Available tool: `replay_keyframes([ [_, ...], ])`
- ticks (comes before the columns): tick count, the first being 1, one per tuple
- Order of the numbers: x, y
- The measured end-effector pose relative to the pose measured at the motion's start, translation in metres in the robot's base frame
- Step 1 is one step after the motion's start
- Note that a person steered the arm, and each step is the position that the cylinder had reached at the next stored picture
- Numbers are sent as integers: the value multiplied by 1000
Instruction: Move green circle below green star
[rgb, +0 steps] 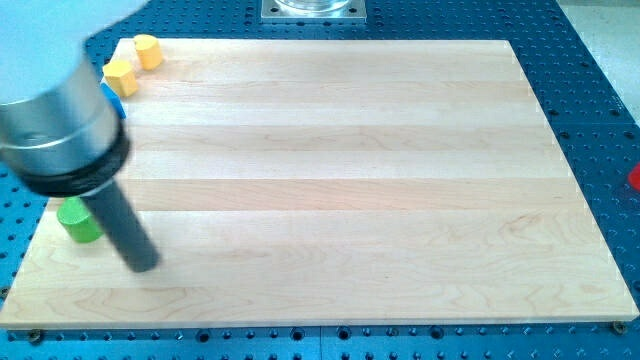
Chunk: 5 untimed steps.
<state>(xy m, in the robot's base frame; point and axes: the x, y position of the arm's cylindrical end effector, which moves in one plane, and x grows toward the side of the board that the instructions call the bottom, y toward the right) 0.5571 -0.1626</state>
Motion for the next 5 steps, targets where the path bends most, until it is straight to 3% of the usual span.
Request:
replay_keyframes([
  [1,-36,-10],
  [4,-35,-72],
  [5,-29,-41],
])
